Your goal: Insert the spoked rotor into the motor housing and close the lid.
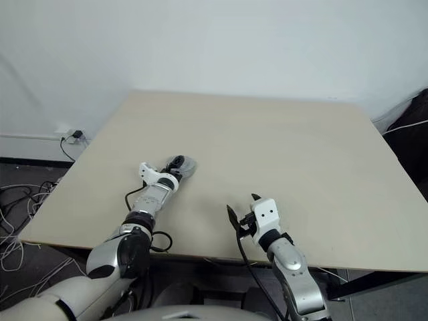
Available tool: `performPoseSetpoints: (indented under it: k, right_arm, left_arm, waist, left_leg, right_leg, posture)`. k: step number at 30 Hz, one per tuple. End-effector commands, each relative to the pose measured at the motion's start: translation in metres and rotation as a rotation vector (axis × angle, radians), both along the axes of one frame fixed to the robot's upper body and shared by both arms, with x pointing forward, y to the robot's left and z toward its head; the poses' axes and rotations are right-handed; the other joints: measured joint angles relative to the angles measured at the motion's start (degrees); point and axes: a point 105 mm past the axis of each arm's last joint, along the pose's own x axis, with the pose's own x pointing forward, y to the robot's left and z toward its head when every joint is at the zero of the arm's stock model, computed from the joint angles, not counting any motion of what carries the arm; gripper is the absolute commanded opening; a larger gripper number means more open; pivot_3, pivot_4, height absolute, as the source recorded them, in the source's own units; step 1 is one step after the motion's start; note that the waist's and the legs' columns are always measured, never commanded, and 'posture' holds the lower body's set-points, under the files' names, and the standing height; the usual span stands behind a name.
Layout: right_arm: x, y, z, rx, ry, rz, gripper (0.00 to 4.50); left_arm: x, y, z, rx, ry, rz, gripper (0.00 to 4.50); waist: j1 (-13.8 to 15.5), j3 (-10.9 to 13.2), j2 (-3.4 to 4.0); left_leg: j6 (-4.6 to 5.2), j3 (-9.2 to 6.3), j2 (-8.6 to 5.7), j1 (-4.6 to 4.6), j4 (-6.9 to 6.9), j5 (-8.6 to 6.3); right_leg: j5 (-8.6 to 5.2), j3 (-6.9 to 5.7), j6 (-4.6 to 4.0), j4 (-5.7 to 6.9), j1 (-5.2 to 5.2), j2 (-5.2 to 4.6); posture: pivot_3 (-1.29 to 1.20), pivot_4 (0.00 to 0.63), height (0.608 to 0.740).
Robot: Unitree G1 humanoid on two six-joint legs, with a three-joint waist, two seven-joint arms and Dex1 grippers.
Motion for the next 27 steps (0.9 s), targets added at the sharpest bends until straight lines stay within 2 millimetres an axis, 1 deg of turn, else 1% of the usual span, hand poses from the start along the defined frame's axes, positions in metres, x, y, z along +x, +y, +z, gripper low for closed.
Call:
performPoseSetpoints:
  k: [1, 4, 9, 12, 15, 19, 23, 27]
  right_arm:
    - [0.003, -0.001, 0.013, 0.006, -0.048, -0.003, 4.5]
    - [0.004, 0.0, 0.013, 0.004, -0.046, 0.0, 4.5]
    - [0.004, 0.001, 0.012, 0.003, -0.041, 0.003, 4.5]
    - [0.004, 0.002, 0.012, 0.005, -0.037, 0.005, 4.5]
    - [0.004, 0.002, 0.012, 0.018, -0.028, 0.007, 4.5]
    - [0.004, 0.001, 0.011, 0.03, -0.016, 0.001, 4.5]
    - [0.003, 0.0, 0.008, 0.032, 0.0, 0.005, 4.5]
    - [0.003, -0.001, 0.007, 0.032, 0.008, 0.009, 4.5]
  left_arm:
    - [0.005, 0.0, 0.011, 0.017, -0.029, -0.004, 4.46]
    - [0.0, 0.004, 0.004, 0.018, -0.008, 0.009, 4.46]
    - [-0.015, 0.007, -0.007, 0.04, 0.028, 0.008, 4.46]
    - [-0.032, 0.001, -0.012, 0.151, 0.013, -0.09, 4.46]
    - [-0.054, -0.005, -0.014, 0.282, -0.028, -0.222, 4.46]
    - [-0.083, -0.007, -0.011, 0.44, -0.101, -0.371, 4.46]
    - [-0.11, -0.004, -0.004, 0.571, -0.172, -0.47, 4.46]
    - [-0.121, -0.001, 0.004, 0.648, -0.215, -0.466, 4.46]
  waist:
    - [-0.03, -0.03, 0.04]
    - [-0.04, -0.03, 0.04]
    - [-0.63, -0.26, 0.09]
    - [-1.35, -0.42, 0.18]
    - [-1.52, -0.55, 0.26]
    - [-1.39, -0.74, 0.43]
    - [-1.39, -0.86, 0.6]
    - [-1.28, -0.86, 0.61]
  left_leg:
    - [0.0, 0.0, 0.0, 0.08, 0.0, 0.0]
    - [-0.03, 0.01, 0.04, 0.16, 0.0, -0.01]
    - [-0.05, 0.05, 0.06, 0.19, -0.01, -0.02]
    - [-0.15, 0.07, 0.07, 0.26, -0.05, -0.09]
    - [-0.22, 0.1, 0.07, 0.42, -0.1, -0.13]
    - [-0.25, 0.21, 0.08, 0.83, -0.22, -0.17]
    - [-0.27, 0.22, 0.12, 0.89, -0.26, -0.19]
    - [-0.3, 0.2, 0.16, 0.84, -0.36, -0.19]
  right_leg:
    - [-0.02, 0.0, -0.03, 0.0, 0.07, -0.01]
    - [-0.03, 0.0, -0.2, 0.01, 0.11, -0.02]
    - [0.01, 0.01, -0.26, 0.01, 0.1, -0.07]
    - [0.0, 0.03, -0.29, 0.01, 0.14, -0.09]
    - [-0.07, 0.06, -0.42, 0.04, 0.23, -0.1]
    - [-0.12, 0.14, -0.51, 0.04, 0.52, -0.2]
    - [-0.03, 0.24, -0.64, 0.06, 0.46, -0.32]
    - [0.06, 0.38, -0.72, 0.09, 0.26, -0.51]
  posture:
    - [0.0, 0.0, 0.74]
    - [0.0, 0.0, 0.74]
    - [0.0, 0.0, 0.74]
    - [0.0, 0.0, 0.74]
    - [0.0, 0.0, 0.74]
    - [0.0, 0.0, 0.74]
    - [0.0, 0.0, 0.74]
    - [0.0, 0.0, 0.74]
